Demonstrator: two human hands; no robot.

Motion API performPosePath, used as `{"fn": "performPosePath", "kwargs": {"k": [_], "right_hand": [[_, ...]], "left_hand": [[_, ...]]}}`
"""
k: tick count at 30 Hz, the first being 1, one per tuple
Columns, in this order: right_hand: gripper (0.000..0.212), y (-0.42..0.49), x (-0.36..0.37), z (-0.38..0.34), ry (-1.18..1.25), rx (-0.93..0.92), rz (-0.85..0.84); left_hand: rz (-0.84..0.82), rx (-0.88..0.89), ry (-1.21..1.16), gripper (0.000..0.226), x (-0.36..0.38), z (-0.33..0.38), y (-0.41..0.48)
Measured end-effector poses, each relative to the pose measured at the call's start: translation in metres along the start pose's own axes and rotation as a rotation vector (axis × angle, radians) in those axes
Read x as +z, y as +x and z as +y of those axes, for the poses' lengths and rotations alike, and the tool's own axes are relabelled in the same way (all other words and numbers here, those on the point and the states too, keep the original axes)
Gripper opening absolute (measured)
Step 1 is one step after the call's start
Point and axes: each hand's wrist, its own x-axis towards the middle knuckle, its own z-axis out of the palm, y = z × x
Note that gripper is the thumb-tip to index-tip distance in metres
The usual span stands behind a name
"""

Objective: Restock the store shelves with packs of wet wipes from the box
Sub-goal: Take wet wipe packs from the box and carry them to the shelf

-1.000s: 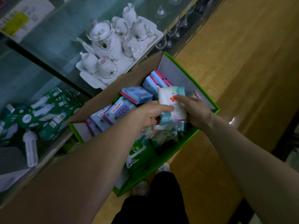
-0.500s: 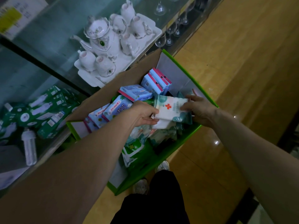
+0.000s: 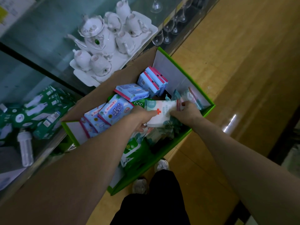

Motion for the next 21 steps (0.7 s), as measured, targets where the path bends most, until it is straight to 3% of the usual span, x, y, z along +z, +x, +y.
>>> {"fn": "performPosePath", "kwargs": {"k": [7,10,12,21], "right_hand": [[0.058,0.001,0.006,-0.008,-0.007,0.038,-0.081],[0.053,-0.003,0.008,-0.007,0.122,0.042,-0.083],[0.052,-0.009,0.008,-0.007,0.220,0.053,-0.102],[0.050,-0.054,0.010,-0.023,0.519,0.128,-0.065]], "left_hand": [[-0.009,0.058,-0.001,0.044,0.008,0.002,0.009],[-0.045,0.066,-0.066,0.069,0.006,0.004,0.009],[-0.053,0.093,-0.085,0.075,0.002,0.004,0.006],[-0.038,0.207,-0.174,0.064,-0.026,0.017,-0.029]]}}
